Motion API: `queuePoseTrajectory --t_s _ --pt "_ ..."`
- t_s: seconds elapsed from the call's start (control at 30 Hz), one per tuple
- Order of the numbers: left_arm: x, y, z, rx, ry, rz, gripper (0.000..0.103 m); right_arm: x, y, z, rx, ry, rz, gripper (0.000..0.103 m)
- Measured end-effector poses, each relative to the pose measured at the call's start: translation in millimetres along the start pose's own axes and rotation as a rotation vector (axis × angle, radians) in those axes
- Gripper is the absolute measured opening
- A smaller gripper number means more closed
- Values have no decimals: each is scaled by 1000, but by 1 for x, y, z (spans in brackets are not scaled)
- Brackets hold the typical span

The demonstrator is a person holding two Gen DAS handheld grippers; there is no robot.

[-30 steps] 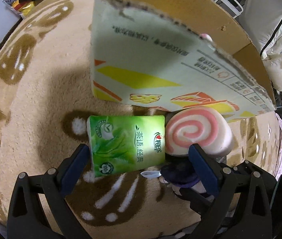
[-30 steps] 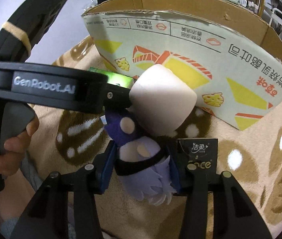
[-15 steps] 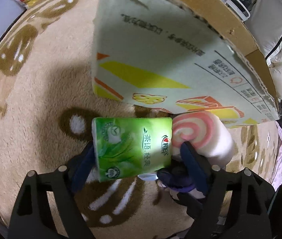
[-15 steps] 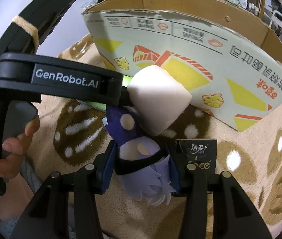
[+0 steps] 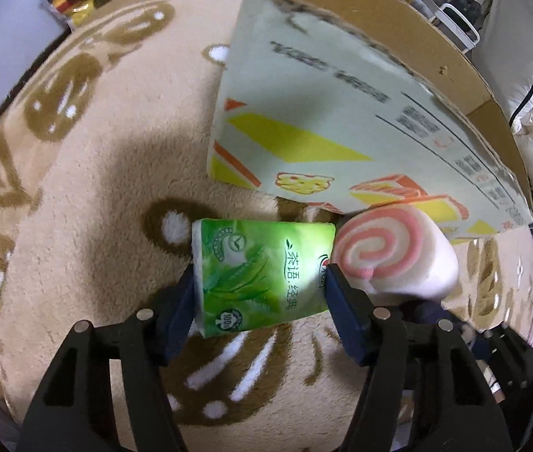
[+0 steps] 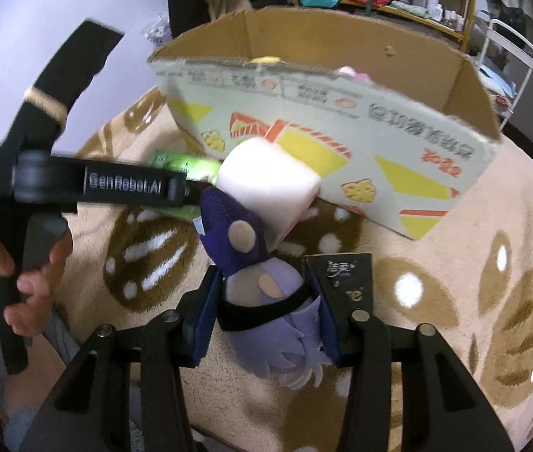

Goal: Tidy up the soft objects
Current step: 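Lift the purple doll with the right gripper while the left gripper grasps and lifts the green tissue pack, then lower the doll into the box with the right gripper while the left gripper lowers the green tissue pack in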

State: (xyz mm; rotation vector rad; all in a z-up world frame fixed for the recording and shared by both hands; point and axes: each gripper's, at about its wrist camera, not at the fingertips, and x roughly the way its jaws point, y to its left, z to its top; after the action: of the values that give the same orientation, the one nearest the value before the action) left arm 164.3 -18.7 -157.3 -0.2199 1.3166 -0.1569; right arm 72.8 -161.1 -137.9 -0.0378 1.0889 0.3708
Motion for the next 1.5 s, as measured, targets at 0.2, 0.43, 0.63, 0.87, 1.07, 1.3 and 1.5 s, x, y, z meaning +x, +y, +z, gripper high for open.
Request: queuePoseTrajectory --t_s 0.2,0.43,0.63,0.87,1.07,1.3,1.5 --pt "-22 -8 -16 29 -74 20 63 -24 -7 -3 37 -51 8 49" --pt "-80 -13 -37 70 -246 5 64 -55 -22 -6 74 -144 -6 49" --pt "-131 -27 -53 138 -472 2 64 -85 -30 -2 92 -273 -45 49" --pt "-163 -48 -53 199 -646 -6 64 -113 -36 16 101 -397 -81 49" --pt "-179 -61 -35 243 -722 26 64 -127 -41 43 83 -456 -107 49" --pt "-187 -72 -3 274 -771 49 64 -132 -43 74 42 -494 -125 49" --pt "-183 -75 21 274 -788 58 64 -126 -49 97 10 -508 -145 49"
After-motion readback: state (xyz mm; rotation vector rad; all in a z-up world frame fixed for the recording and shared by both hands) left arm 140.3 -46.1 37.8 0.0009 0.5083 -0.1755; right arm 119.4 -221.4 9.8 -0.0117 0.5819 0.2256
